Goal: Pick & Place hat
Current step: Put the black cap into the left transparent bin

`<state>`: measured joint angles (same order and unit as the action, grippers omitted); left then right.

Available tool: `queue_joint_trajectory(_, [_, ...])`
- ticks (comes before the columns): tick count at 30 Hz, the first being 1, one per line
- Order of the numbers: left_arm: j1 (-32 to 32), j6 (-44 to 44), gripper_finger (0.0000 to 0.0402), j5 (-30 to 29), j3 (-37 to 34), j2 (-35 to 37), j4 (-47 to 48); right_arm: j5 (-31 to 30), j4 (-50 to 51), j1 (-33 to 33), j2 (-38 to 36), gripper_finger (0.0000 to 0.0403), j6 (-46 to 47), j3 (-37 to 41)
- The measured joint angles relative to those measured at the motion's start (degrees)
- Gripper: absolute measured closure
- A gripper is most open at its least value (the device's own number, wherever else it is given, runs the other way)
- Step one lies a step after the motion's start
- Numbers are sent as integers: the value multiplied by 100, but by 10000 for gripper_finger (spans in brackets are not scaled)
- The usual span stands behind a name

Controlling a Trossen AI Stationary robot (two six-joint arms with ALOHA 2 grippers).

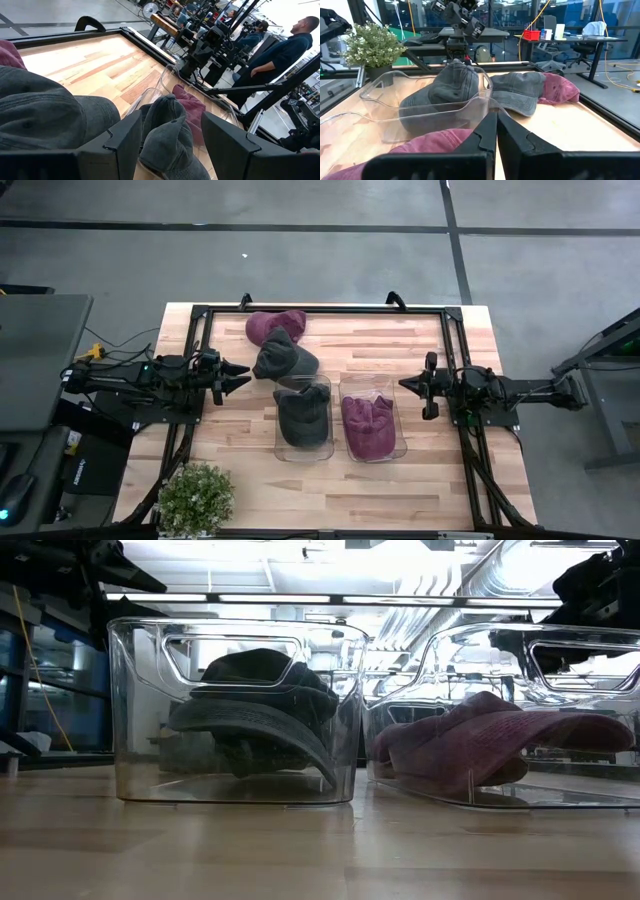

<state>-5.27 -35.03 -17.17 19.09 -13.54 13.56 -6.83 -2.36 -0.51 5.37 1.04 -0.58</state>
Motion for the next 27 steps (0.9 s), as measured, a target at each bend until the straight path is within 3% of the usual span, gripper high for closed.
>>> queue_joint_trajectory(27, [0,-36,204,-60,0,1,-115,-2,-4,0,0,400,151,0])
